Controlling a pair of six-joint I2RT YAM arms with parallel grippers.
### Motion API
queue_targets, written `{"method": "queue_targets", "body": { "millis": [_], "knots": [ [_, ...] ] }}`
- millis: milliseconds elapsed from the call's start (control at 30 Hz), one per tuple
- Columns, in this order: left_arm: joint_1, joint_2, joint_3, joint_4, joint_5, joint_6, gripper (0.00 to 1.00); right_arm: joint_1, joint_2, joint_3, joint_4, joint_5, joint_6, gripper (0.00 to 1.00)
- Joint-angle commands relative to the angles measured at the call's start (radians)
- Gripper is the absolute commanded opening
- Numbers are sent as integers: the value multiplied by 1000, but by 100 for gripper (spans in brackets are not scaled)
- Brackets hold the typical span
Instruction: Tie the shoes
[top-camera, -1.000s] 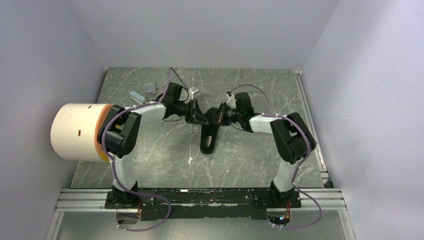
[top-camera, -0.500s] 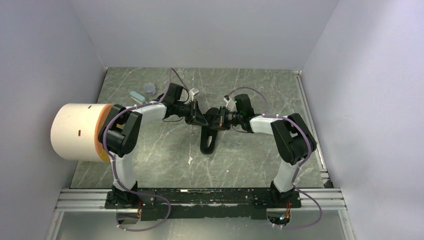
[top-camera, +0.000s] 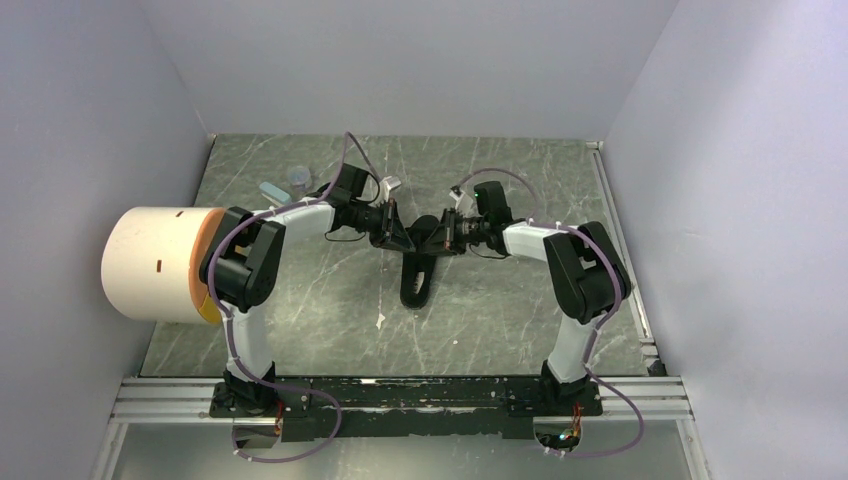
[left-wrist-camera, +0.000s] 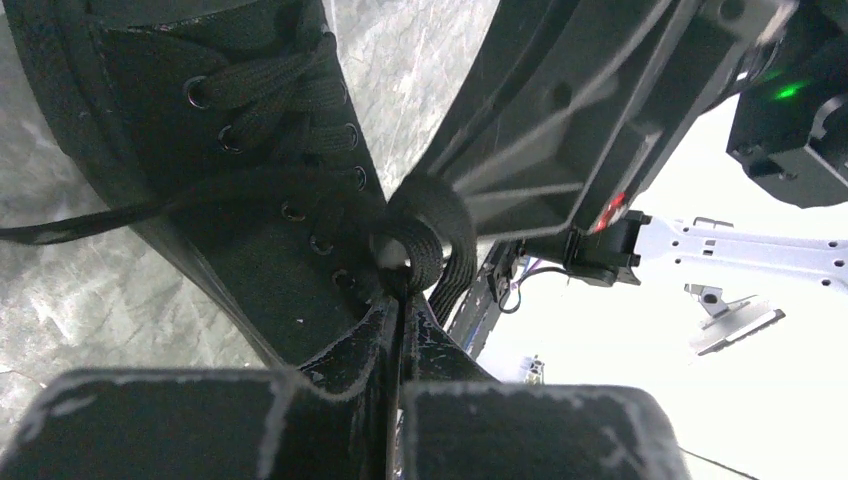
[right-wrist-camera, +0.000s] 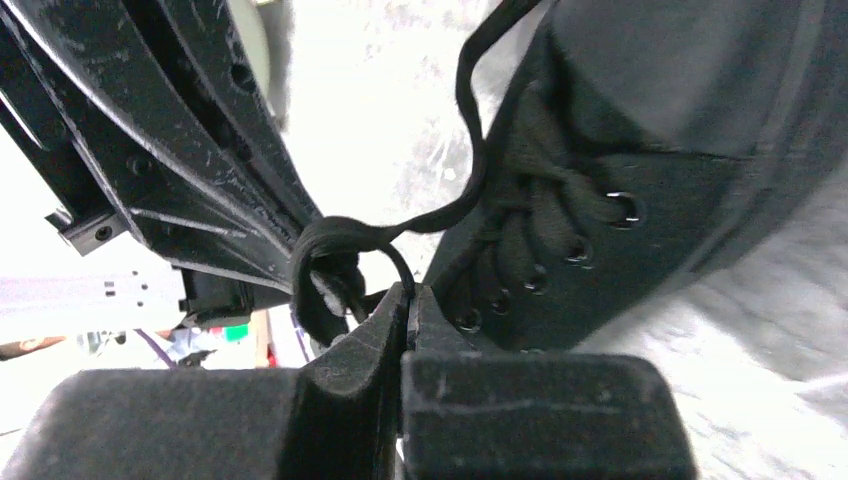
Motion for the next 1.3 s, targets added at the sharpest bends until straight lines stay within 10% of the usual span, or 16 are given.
{"method": "queue_targets", "body": {
  "millis": [0,300,1267],
  "knots": [
    [4,-18,-9,7,24,4,5,-40,-36,16,10,84,34,0],
    [4,-33,-24,42,55,-15,5,19,-55,-5,183,264,149,0],
    [6,-7,13,-3,45,20,5,-51,-68,79,-34,107,40,0]
  ]
}}
